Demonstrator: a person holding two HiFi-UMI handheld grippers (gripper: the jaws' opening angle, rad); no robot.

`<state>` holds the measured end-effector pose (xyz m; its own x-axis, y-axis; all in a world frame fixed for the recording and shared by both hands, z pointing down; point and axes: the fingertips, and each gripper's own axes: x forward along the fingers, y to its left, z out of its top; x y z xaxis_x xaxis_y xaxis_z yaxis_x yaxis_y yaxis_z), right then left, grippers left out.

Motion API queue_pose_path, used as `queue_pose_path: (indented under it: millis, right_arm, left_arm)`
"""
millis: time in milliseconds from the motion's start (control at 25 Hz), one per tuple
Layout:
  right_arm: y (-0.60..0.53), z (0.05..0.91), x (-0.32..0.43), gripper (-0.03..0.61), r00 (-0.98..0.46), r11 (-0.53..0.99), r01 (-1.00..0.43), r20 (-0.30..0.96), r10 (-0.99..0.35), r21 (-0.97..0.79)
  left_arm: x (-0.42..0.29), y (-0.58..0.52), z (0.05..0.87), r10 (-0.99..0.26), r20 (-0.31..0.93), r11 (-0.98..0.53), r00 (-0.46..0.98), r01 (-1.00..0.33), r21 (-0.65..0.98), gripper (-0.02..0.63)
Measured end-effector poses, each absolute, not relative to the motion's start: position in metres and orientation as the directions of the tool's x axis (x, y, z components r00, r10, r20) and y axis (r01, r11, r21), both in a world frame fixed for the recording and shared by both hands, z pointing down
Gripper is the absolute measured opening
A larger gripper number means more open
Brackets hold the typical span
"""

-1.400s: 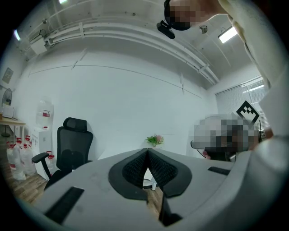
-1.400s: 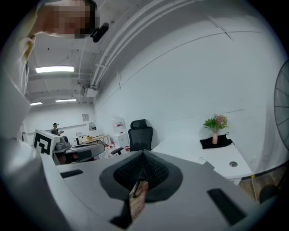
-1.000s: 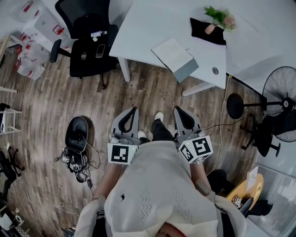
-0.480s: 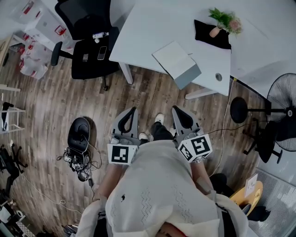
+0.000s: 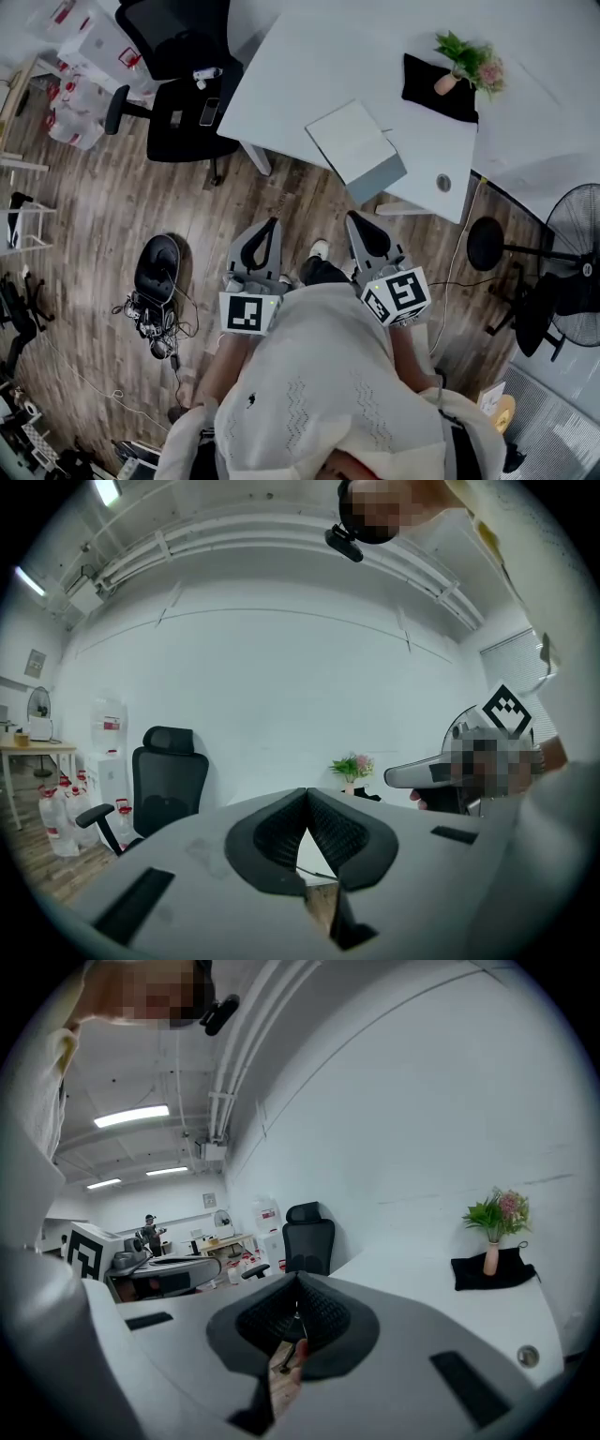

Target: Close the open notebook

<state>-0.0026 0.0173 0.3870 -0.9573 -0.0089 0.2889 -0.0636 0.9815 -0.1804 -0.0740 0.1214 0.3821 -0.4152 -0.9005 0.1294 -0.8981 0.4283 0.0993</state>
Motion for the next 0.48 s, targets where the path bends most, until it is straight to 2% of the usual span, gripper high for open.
queue_pose_path:
  millis: [480]
  right_arm:
    - [-0.062,0.395,-0.020,0.002,-0.957,0.977,-0.018,0.285,0.045,-0.213]
  left_arm:
    - [-0.085,0.051,0.387,-0.873,0.162,0.475,-0.461,-0.878,0.064,0.012]
